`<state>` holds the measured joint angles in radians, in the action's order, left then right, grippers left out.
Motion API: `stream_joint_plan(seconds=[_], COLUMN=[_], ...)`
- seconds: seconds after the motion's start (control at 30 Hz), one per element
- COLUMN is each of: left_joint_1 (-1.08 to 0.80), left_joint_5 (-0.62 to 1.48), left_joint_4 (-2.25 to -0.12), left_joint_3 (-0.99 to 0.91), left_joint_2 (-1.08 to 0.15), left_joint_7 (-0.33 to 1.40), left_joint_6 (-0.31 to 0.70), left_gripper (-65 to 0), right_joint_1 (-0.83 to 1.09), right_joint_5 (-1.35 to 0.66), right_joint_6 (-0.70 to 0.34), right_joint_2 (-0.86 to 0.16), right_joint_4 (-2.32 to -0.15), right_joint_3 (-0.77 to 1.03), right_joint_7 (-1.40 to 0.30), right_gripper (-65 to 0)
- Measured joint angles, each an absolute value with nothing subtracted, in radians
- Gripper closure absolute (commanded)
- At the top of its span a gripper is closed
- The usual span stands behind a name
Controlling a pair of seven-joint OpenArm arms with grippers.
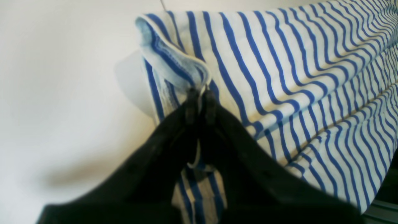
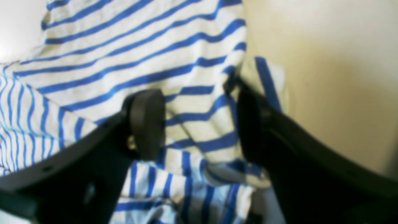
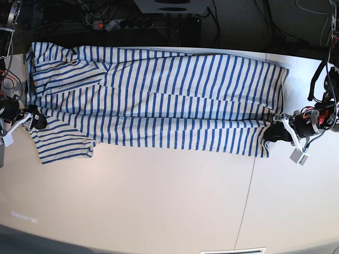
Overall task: Fold the T-shirt properly
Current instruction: 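Fold the hem edge with both grippers over toward the collar edge, then release the right gripper and regrasp the folded edge near the sleeve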
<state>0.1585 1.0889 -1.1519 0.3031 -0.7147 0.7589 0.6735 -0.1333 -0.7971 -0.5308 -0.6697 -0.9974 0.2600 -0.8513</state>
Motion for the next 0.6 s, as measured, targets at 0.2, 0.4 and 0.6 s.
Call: stream_joint_plan(seconds=[0.2,0.4,0.6], left_joint_1=[0.159,0.159,0.16], left_joint_5=[1.064,1.062,1.061], left_joint_4=[-1.152,-1.152,-1.152], left_joint_3=[0.303,0.303,0.303], left_joint_2=[-0.714,-0.715,-0.715], left_joint_7=[0.758,0.758,0.759], left_joint_6=[0.673,0.673,0.673], left_gripper=[0.0,0.0,0.0], right_joint_1=[-0.206,-0.292,-0.367], right_joint_5=[-0.769,-0.766,-0.661], right_joint_6=[-0.532,-0.532,-0.532], right_joint_2=[-0.667,-0.669,-0.665], right_joint_4=[-0.992,-0.992,-0.933], right_joint_3=[0.296,0.299,0.296], right_joint_7=[-0.893,-0.925,-0.813], right_gripper=[-39.0,-39.0,-39.0])
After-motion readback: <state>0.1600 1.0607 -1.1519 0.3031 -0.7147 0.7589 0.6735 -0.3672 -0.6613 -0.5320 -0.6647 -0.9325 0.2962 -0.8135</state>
